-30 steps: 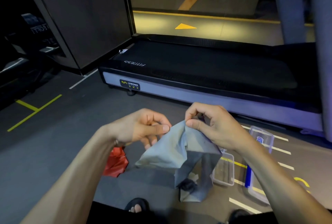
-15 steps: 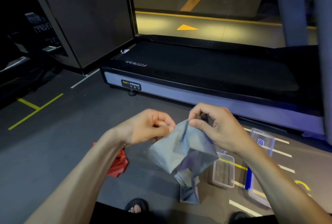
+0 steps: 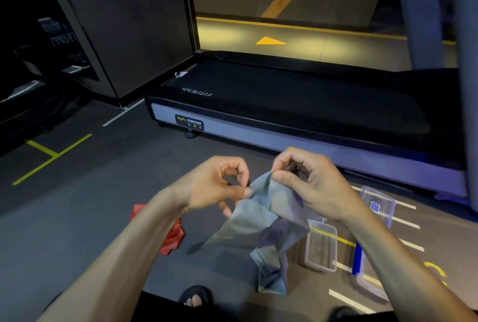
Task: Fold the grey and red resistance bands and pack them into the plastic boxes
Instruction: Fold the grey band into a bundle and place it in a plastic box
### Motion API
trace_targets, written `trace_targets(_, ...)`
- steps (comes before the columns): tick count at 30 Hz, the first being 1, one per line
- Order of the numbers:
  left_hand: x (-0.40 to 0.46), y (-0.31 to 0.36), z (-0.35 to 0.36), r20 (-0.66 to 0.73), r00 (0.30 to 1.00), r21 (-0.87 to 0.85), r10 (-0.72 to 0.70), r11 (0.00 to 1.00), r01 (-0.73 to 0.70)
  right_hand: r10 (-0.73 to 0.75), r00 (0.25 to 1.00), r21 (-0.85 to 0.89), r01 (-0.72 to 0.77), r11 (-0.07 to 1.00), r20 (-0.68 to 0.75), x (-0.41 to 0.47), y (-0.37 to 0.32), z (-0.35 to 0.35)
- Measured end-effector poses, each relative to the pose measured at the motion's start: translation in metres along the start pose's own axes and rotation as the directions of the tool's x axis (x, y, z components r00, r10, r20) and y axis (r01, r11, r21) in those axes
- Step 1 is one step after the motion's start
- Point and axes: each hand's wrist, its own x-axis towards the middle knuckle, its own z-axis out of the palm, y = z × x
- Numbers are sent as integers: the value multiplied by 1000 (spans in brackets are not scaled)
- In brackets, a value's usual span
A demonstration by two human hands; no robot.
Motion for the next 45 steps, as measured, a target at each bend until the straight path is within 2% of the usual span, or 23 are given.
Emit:
trace_targets(6, 4, -2, 5, -131, 991, 148, 33, 989, -13, 9, 999, -18, -9, 1000, 40, -1, 1, 3)
trace_targets(14, 11, -9, 7, -132, 984, 268, 121, 960, -82, 3, 1000, -9, -3, 1000, 18, 0, 6, 4)
trace_targets(18, 13, -12, 10, -119, 987, 145, 112, 985, -94, 10, 1000, 26, -10, 1000, 1, 1, 9, 3)
trace_targets(25, 15, -12, 10, -26, 999, 109, 21, 994, -18, 13, 1000, 58, -14, 998, 15, 0, 12, 4)
trace_targets(29, 17, -15, 12, -33, 999, 12, 19, 1000, -19, 25, 1000, 77, -26, 997, 16, 0, 11, 2)
trace_targets(33, 19, -16, 13, -126, 986, 56, 111, 993, -105, 45, 999, 146, -46, 988, 4, 1, 6, -1)
trace_targets(38, 19, -20, 11, -143, 977, 154, 161, 978, -138, 61, 998, 158, -64, 985, 23, 0, 4, -4)
trace_targets(41, 19, -22, 10, -85, 988, 119, 132, 985, -122, 67, 997, 146, -71, 987, 32, -1, 5, -5)
trace_targets(45, 16, -22, 9, 99, 994, 118, 46, 991, -57, 82, 996, 151, -85, 985, 27, -1, 8, -5)
